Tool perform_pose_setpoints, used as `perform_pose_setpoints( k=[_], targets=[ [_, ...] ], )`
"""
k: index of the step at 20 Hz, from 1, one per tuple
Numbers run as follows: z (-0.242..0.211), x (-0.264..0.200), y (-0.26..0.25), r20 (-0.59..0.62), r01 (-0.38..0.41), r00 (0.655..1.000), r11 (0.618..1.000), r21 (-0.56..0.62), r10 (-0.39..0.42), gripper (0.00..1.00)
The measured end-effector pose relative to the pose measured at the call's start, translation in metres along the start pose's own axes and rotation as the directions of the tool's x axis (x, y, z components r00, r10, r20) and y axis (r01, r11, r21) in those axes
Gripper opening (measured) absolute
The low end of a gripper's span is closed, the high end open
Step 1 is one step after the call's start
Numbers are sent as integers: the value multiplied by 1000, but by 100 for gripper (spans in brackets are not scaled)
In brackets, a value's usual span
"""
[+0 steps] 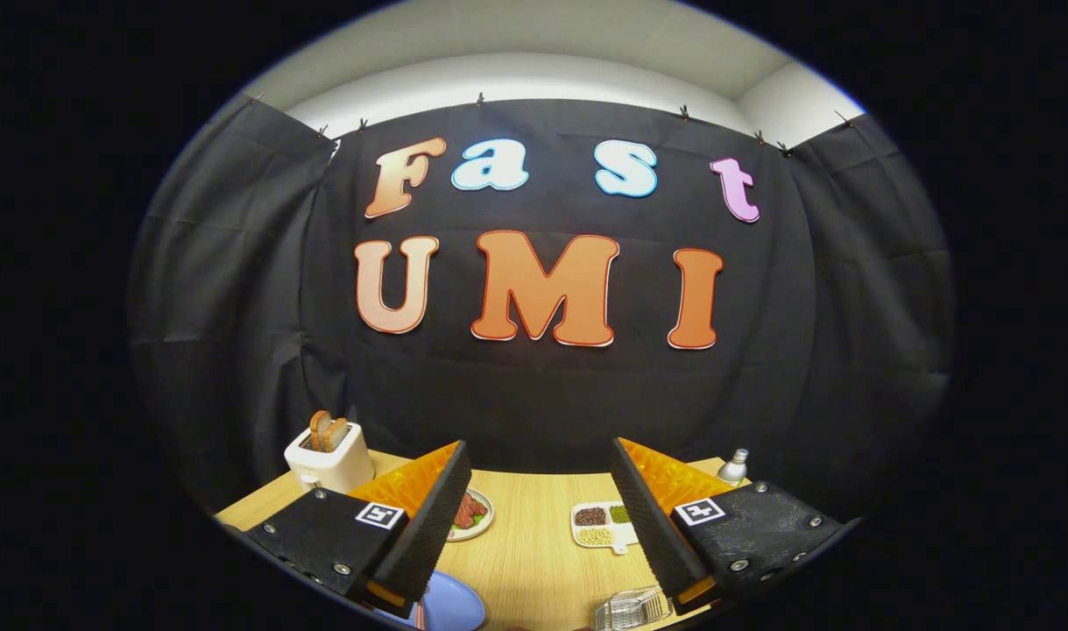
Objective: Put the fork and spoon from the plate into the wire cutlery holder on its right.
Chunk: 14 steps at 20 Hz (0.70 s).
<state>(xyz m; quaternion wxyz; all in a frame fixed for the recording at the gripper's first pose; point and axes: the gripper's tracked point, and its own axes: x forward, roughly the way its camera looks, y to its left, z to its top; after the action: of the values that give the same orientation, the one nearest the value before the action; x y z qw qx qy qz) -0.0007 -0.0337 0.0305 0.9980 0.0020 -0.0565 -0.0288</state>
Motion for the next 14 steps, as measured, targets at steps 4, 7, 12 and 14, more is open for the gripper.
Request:
perform_pose_setpoints(
  k=[4, 7, 12, 14],
  targets=[
    [-26, 2, 12, -61, -34, 998, 999, -25, 33, 96],
    [-79, -2, 46, -218, -146, 966, 989, -27, 137, 96],
    [-171, -19, 94, -476, -284, 840, 959, 20, 259, 97],
    [-207, -28, 106, -564, -311, 779, 950, 33, 274, 97]
  ],
)
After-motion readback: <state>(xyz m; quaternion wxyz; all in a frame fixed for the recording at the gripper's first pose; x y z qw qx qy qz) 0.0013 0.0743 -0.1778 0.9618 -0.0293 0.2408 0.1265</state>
